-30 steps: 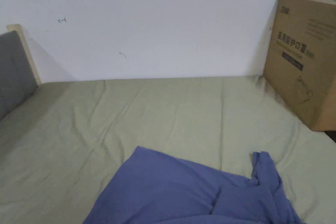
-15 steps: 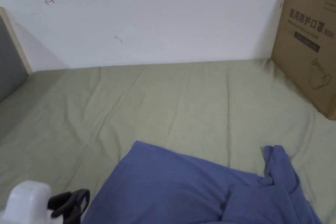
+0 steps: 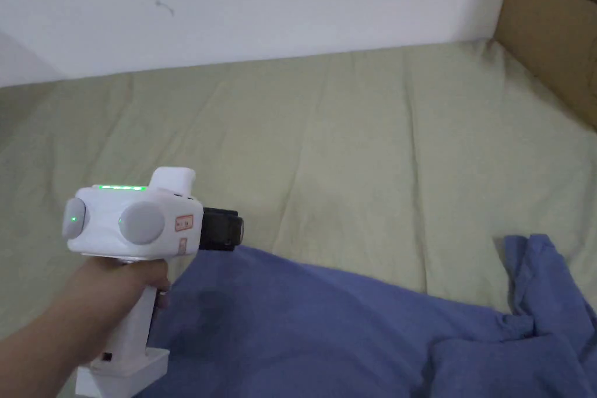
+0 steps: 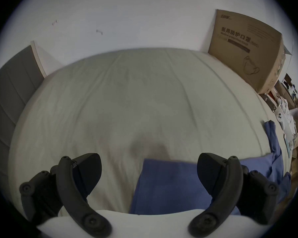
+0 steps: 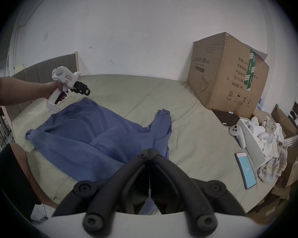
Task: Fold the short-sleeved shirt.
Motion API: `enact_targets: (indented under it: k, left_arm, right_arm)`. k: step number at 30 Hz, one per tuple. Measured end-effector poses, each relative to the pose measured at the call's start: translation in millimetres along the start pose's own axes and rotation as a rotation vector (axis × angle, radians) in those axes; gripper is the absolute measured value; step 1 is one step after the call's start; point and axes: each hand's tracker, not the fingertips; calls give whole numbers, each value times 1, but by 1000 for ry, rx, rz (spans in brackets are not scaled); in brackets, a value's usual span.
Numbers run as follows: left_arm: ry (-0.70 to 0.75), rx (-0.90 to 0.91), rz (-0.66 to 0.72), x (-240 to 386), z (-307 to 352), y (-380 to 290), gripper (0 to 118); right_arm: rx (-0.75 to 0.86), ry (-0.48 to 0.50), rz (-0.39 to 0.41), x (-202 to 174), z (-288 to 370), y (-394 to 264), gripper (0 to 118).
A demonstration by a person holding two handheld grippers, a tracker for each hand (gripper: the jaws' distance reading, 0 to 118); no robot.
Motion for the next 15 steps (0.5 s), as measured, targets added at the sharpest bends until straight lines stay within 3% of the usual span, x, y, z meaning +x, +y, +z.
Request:
enact_targets:
  k: [2,3,4,6,7,9,15]
  left_arm:
    - [20,-65,-44,12,-13,-10,110]
    - [21,-67,-93,22,-11,-20,99]
    - [25,-65,-141,31,-9,-29,75]
    - [60,40,-163,45,4,-36,60]
    - [34,18,-134,49,5,-36,45]
    - [51,35,-132,32,-6,-39,3]
    - [-9,38,-132,37,40,-41,3]
  right_arm:
    - [-8,1,2,5,-7,0,0]
    - [-11,0,1,8,-11,0,0]
    - [-13,2,-2,10,-13,-1,0]
    - [-24,3,-20,14,-18,-3,0]
    - [-32,6,-33,15,-19,-4,0]
    - [-45,11,-59,18,-19,-8,0]
    - [-99,28,-110,29,4,-19,0]
